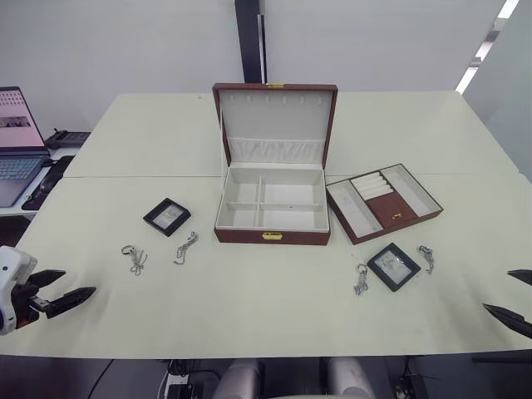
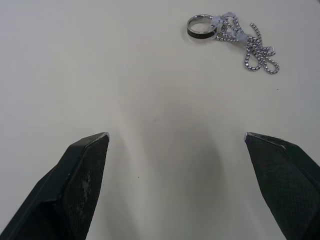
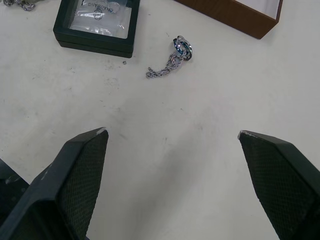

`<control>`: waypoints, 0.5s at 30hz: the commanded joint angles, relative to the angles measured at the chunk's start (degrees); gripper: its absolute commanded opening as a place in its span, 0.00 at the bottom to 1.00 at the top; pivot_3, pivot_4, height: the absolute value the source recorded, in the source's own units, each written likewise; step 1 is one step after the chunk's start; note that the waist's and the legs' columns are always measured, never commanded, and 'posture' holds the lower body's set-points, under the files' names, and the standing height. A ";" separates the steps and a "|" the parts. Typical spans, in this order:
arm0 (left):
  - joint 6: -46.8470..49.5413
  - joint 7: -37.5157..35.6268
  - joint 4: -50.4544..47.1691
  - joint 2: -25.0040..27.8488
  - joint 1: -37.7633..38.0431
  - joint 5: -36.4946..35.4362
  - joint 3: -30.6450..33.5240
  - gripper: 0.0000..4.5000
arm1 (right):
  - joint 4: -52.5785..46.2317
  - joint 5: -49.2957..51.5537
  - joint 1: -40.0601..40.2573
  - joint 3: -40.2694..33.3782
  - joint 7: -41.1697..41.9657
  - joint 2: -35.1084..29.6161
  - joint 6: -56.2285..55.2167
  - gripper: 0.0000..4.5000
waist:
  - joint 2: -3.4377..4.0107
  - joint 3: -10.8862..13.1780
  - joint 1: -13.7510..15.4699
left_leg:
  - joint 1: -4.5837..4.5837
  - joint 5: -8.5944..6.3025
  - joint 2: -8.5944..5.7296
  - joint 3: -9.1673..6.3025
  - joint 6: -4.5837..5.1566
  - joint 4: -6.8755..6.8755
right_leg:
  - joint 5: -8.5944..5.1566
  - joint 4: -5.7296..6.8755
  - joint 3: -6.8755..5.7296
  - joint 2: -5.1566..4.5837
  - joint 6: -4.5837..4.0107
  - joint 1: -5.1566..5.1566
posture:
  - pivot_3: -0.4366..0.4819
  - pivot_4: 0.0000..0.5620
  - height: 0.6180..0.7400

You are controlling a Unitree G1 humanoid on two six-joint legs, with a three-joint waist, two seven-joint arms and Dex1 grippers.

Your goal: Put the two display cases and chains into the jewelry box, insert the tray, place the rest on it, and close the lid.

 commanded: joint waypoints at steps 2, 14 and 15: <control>0.52 0.10 -1.64 0.46 -0.27 -1.21 2.07 1.00 | -1.12 0.87 -0.10 -0.48 -0.09 -0.89 0.13 0.99 | 0.00 0.00 0.00 | 0.00 0.00 0.00 0.00 0.00 0.00 | 0.00 -0.02 0.00 0.00 0.00 0.01 | 0.48 0.27 1.00; 1.88 0.14 -3.64 0.20 -0.01 -1.51 2.38 1.00 | -1.62 1.02 0.08 -0.05 0.28 -1.21 0.23 0.99 | 0.00 0.00 0.02 | 0.00 -0.01 0.00 -0.06 0.01 -0.04 | 0.01 -0.24 -0.07 0.00 0.00 0.11 | 0.48 0.27 1.00; 2.02 0.20 -3.84 0.17 0.05 -1.57 2.45 1.00 | -1.56 1.05 -0.03 -0.02 0.31 -1.34 0.27 0.99 | 0.00 0.00 0.02 | 0.00 -0.01 0.00 -0.06 0.02 -0.04 | 0.01 -0.26 -0.07 0.00 0.00 0.12 | 0.48 0.27 1.00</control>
